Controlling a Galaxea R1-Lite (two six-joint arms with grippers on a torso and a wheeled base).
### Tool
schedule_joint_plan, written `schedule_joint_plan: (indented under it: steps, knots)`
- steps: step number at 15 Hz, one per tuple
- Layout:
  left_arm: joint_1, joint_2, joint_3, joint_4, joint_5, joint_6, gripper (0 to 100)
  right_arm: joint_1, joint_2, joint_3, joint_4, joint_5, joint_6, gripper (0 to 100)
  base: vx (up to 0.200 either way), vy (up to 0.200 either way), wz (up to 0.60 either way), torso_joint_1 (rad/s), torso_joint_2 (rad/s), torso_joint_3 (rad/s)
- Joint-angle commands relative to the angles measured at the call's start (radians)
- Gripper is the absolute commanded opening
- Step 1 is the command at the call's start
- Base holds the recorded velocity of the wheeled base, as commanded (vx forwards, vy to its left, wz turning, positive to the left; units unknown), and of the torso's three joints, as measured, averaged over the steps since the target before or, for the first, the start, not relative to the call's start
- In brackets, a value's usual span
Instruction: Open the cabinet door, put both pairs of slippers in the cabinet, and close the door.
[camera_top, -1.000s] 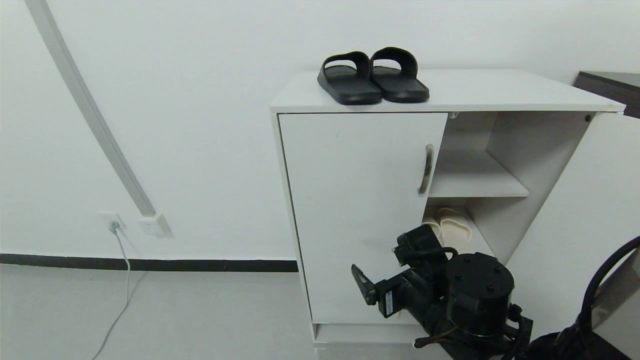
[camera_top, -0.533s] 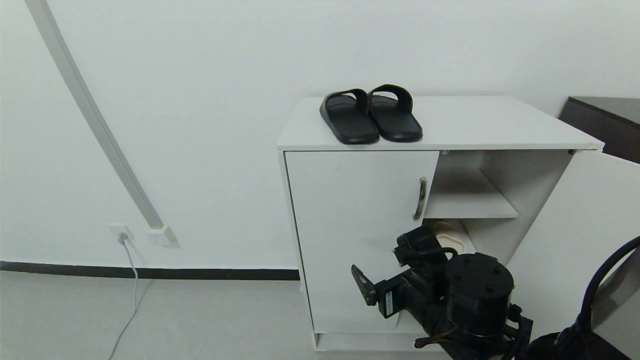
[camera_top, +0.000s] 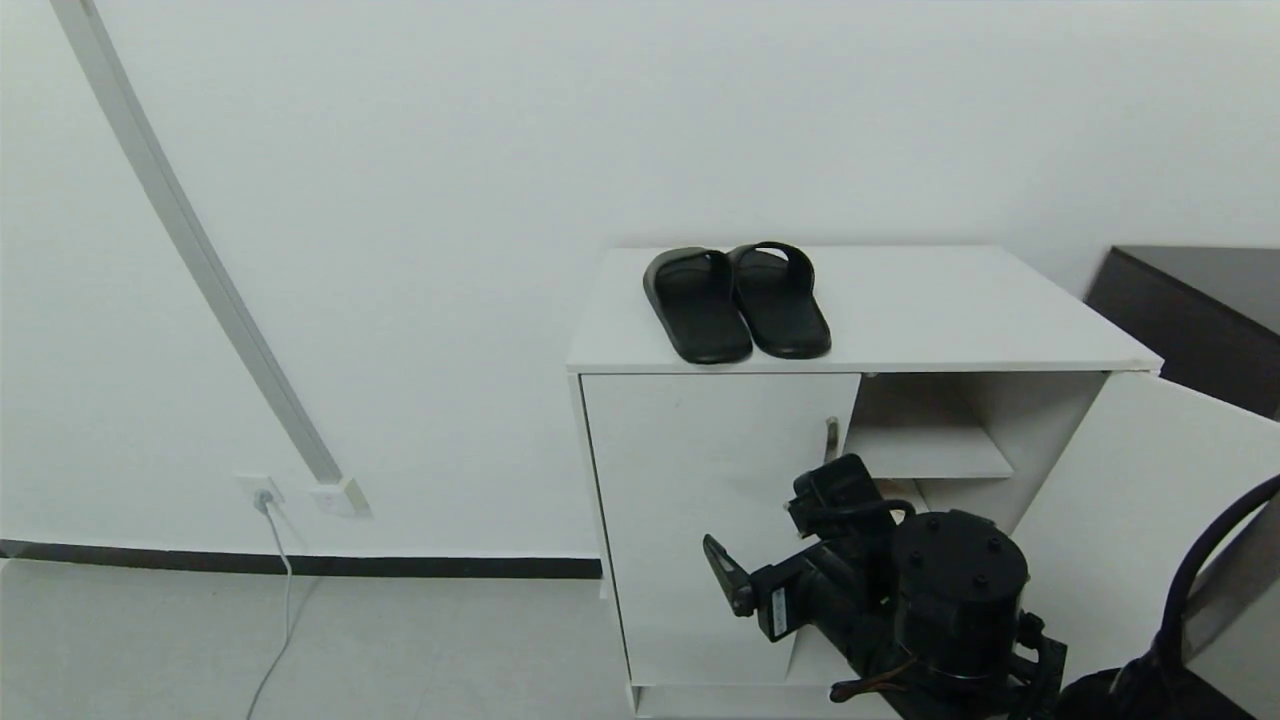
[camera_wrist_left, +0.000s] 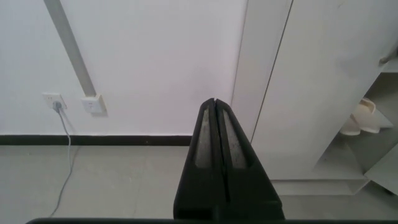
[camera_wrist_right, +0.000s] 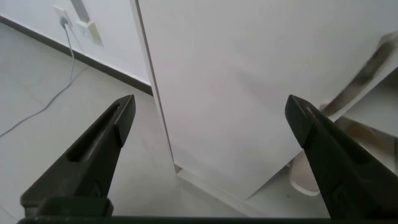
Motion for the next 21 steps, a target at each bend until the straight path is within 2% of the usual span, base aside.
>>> schedule_joint_plan:
  steps: [1, 13, 18, 21]
  knots:
    - [0.000, 0.001, 0.000, 0.000, 0.000, 0.000, 0, 0.000, 0.000, 0.005, -0.002, -0.001, 0.000, 100, 0.000, 0.000, 0.00, 0.217, -0.53, -0.320]
    - [0.000, 0.001, 0.000, 0.000, 0.000, 0.000, 0, 0.000, 0.005, 0.014, -0.021, 0.001, -0.003, 100, 0.000, 0.000, 0.00, 0.235, -0.54, -0.306]
    - [0.000, 0.001, 0.000, 0.000, 0.000, 0.001, 0, 0.003, 0.008, 0.008, -0.042, -0.002, -0.032, 100, 0.000, 0.000, 0.00, 0.018, -0.03, -0.019]
    - [0.000, 0.001, 0.000, 0.000, 0.000, 0.001, 0, 0.002, -0.049, -0.053, 0.085, -0.004, -0.025, 100, 0.000, 0.000, 0.00, 0.000, 0.00, 0.000]
